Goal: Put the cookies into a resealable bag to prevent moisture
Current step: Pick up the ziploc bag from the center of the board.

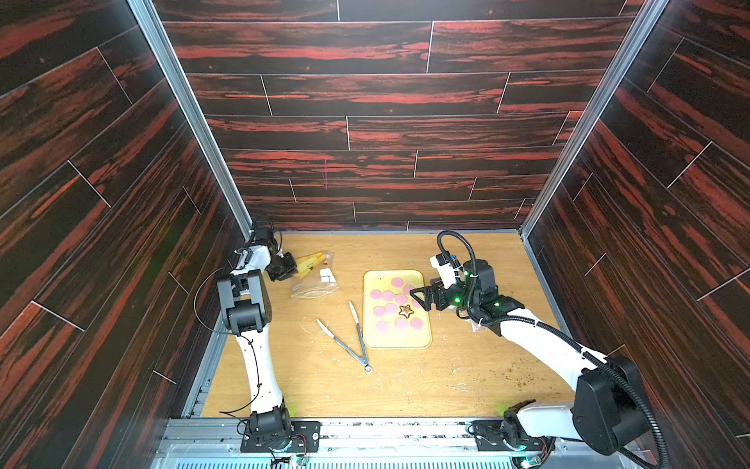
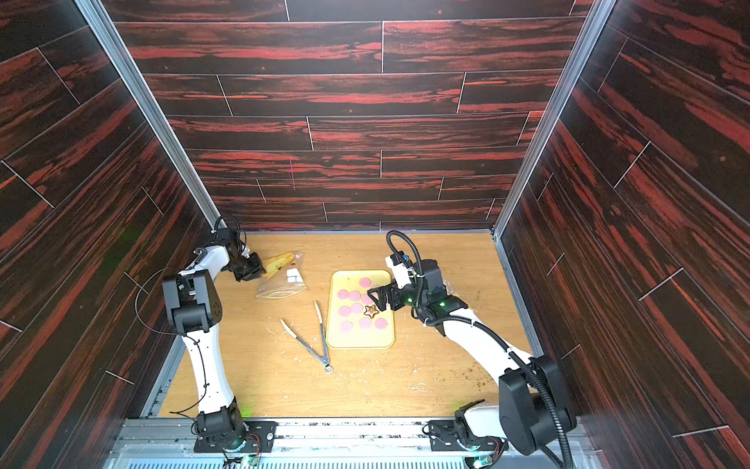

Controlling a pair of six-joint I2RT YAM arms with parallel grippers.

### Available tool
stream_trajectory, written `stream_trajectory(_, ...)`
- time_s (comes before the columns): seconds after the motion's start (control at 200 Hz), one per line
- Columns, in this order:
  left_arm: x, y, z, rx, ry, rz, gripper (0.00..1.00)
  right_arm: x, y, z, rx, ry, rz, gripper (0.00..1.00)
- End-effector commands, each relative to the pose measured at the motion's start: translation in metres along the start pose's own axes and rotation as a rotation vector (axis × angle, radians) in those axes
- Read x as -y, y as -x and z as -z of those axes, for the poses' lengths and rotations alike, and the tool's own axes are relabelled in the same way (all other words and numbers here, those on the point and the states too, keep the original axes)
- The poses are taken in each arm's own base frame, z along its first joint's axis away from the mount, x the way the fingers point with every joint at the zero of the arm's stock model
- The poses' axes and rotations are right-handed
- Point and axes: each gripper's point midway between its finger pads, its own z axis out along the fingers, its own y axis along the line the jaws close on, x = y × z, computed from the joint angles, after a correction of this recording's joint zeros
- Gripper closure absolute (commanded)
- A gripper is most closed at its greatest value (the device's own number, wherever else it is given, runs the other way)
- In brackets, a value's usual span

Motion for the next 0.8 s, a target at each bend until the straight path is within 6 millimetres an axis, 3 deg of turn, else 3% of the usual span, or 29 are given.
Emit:
stream_trajectory(0.0, 0.008, -0.006, 0.001, -0.028, -0.049, 0.022, 1.0, -0.003, 0.004, -0.006, -0.001, 0.022, -0.011, 0.02)
stream_trajectory(0.135, 0.02, 0.001, 0.019, 0.02, -0.079, 0.002, 1.0, -0.004, 0.006, -0.005, 0.003, 0.021, -0.014, 0.02)
stream_trajectory(0.306, 0.047, 0.015, 0.064, 0.184, -0.145, -0.06, 1.0, -0.007, 0.017, -0.006, 0.026, 0.034, -0.06, 0.02)
stream_trajectory(0.461, 0.064, 0.014, 0.097, 0.282, -0.19, -0.082, 1.0, -0.016, 0.029, -0.009, 0.045, 0.09, -0.11, 0.02)
stream_trajectory(0.646, 0.059, -0.004, 0.1, 0.235, -0.129, -0.086, 1.0, -0.022, 0.035, -0.014, 0.06, 0.134, -0.121, 0.02)
stream_trajectory(0.797, 0.059, -0.017, 0.105, 0.168, -0.113, 0.027, 1.0, -0.047, 0.03, -0.029, 0.052, 0.17, -0.003, 0.01)
